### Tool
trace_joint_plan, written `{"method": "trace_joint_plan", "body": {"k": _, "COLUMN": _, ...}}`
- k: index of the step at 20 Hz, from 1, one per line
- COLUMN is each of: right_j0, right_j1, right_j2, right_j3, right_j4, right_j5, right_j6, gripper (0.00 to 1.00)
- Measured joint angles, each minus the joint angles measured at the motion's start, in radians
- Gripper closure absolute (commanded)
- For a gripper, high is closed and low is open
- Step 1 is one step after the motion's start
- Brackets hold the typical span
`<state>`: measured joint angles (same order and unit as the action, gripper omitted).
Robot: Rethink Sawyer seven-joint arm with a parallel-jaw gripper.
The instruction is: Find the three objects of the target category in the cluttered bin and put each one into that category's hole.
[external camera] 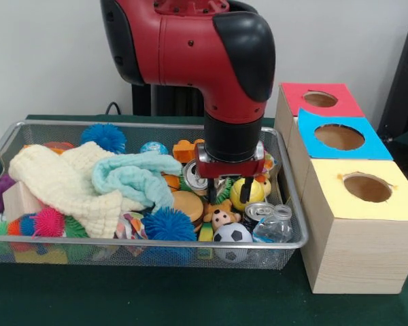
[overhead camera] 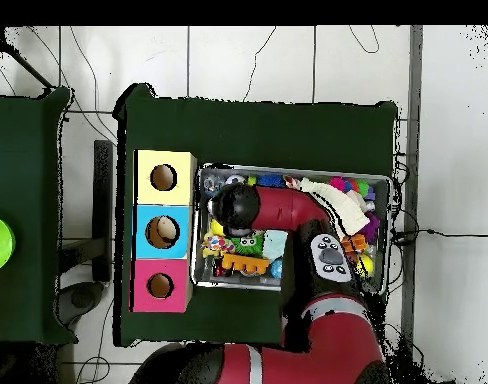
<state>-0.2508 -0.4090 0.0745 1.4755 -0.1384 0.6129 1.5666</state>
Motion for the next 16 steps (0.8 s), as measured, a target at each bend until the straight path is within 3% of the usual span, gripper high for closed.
{"method": "trace_joint_plan", "body": {"k": 16, "right_j0": 0.055, "right_j1": -0.003, "right_j2": -0.035, "right_j3": 0.046, "right_j4": -0.002, "right_j5": -0.15, "right_j6": 0.001, "gripper": 0.0}}
